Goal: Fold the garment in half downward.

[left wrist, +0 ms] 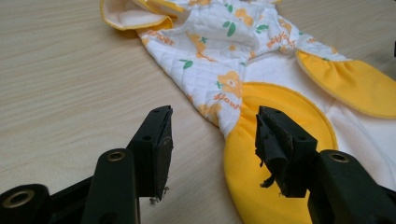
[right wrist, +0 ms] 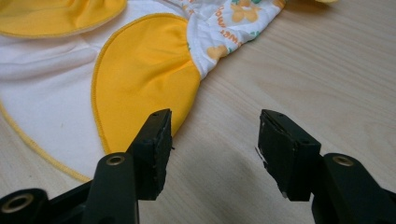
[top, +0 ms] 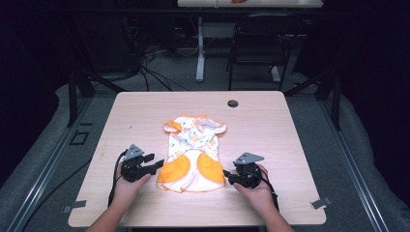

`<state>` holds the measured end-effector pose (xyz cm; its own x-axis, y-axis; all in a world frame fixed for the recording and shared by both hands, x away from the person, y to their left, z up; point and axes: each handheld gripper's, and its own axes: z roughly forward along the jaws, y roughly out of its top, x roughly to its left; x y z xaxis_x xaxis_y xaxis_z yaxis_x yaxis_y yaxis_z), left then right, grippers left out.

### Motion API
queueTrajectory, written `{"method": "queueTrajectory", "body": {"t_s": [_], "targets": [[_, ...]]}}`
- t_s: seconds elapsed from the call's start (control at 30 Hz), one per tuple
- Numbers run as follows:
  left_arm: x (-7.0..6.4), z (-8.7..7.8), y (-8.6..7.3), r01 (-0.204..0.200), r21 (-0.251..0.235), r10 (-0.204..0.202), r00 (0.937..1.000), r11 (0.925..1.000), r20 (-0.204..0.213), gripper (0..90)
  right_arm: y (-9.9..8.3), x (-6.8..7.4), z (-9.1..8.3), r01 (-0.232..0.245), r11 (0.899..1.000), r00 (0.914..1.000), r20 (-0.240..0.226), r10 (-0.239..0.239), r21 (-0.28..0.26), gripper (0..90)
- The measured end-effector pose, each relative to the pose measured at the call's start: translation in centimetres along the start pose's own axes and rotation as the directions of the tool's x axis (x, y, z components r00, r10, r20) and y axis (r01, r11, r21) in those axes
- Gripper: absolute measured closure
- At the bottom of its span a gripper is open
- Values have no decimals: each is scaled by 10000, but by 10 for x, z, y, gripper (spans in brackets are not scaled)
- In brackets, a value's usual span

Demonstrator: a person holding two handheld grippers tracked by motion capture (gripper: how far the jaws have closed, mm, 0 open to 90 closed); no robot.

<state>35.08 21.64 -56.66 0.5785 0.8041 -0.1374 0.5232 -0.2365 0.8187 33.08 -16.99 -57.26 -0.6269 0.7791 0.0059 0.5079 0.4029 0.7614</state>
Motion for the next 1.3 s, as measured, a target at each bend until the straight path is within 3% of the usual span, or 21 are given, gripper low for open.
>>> {"method": "queueTrajectory", "body": {"t_s": [0.13, 0.23, 0.4, 0.47, 0.57, 0.7, 0.83, 0.87, 0.93, 1.0, 1.1, 1.3], "targets": [[-2, 1, -4, 92, 177, -95, 9998, 9998, 173, 467, 1, 0, 1, 51, 9999, 10000, 39, -51, -150, 442], [-4, -1, -3, -204, 130, 201, 9995, 9997, 246, 467, 3, 0, 1, 85, 9995, 10000, 1, -85, -296, 443], [-8, 0, -3, -370, 131, 366, 9989, 9992, 283, 467, 5, 3, 1, -119, 9990, 9999, -79, 116, -422, 459], [-11, 2, -2, -500, 70, 497, 9979, 9987, 425, 475, 7, 6, 2, -155, 9987, 9998, -137, 149, -477, 512], [-13, 2, 0, -762, 72, 758, 9961, 9971, 447, 529, 13, 11, 3, 59, 9989, 9996, -256, -71, -471, 624], [-19, 5, 1, -922, 77, 917, 9945, 9957, 507, 736, 18, 16, 6, 277, 9988, 9990, -345, -291, -410, 706], [-26, 16, 1, -1203, 227, 1184, 9904, 9925, 720, 847, 20, 23, 13, 724, 9972, 9951, -663, -736, -191, 801], [-30, 21, -3, -1540, 631, 1502, 9868, 9861, 611, 868, 21, 24, 15, 823, 9965, 9936, -766, -830, -114, 814], [-31, 25, -7, -1758, 967, 1702, 9834, 9797, 633, 886, 20, 26, 18, 995, 9950, 9918, -816, -987, 47, 822], [-30, 25, -11, -1821, 1008, 1767, 9825, 9781, 596, 894, 19, 26, 23, 1111, 9935, 9901, -898, -1083, 264, 829], [-29, 23, -13, -1668, 1047, 1608, 9849, 9804, 635, 895, 16, 25, 28, 1426, 9884, 9854, -1014, -1368, 521, 842], [-33, 19, -15, -1836, 1134, 1751, 9812, 9764, 809, 894, 13, 26, 23, 1500, 9865, 9817, -1280, -1409, 651, 845]]}}
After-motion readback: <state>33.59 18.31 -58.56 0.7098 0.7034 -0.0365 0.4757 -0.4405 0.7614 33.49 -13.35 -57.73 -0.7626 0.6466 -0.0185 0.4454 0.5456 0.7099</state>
